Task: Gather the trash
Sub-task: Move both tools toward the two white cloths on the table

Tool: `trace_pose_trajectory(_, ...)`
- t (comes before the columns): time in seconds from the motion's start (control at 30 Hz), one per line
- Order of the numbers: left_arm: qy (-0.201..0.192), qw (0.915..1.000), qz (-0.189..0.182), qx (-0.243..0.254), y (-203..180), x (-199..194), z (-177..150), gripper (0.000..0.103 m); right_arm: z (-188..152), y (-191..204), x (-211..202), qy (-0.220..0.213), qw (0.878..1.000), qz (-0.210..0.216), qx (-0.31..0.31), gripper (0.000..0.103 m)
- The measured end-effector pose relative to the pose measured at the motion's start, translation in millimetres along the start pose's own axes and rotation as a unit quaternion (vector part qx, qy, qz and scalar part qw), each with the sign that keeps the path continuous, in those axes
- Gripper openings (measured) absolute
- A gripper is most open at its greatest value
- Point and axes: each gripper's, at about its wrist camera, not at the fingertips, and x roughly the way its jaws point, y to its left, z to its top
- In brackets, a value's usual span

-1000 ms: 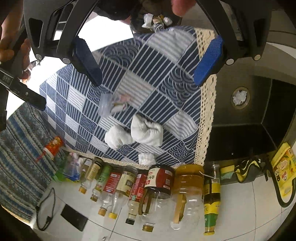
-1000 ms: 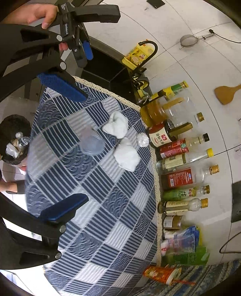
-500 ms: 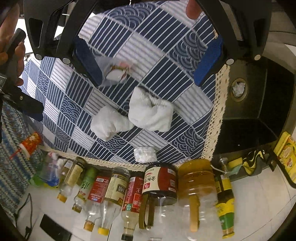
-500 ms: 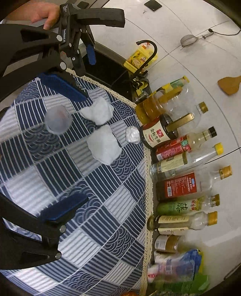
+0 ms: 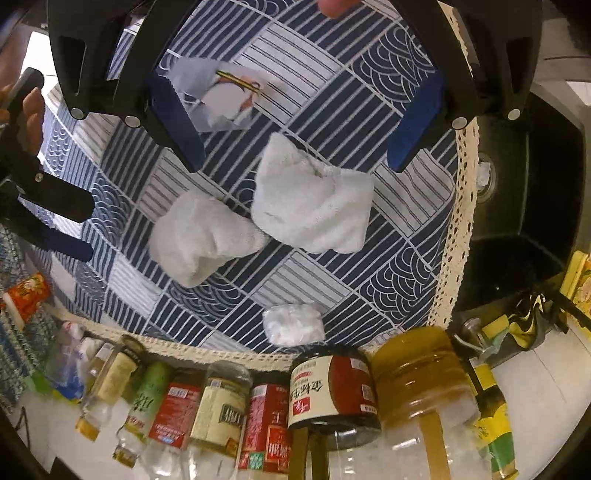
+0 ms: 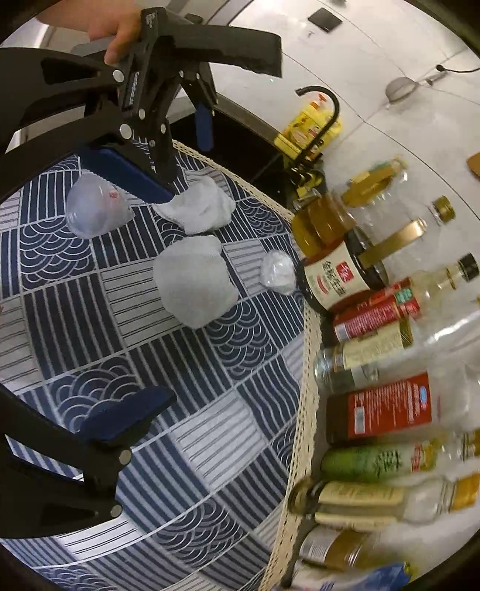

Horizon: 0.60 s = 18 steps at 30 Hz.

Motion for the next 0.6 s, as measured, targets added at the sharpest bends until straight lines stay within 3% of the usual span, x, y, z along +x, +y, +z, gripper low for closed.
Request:
trace_pose_trajectory(0.5, 0.051, 0.9981, 0.028, 0.023, 8, 46, 23, 0.096, 19, -7, 49, 0.042, 0.998, 0.046, -0.033, 0.098)
trace_pose_trajectory(0.6, 0.062, 0.9978, 0.023, 0.011, 12, 52, 25, 0.096, 20, -6, 55, 0.047, 0.996, 0.053, -0.044, 0.092)
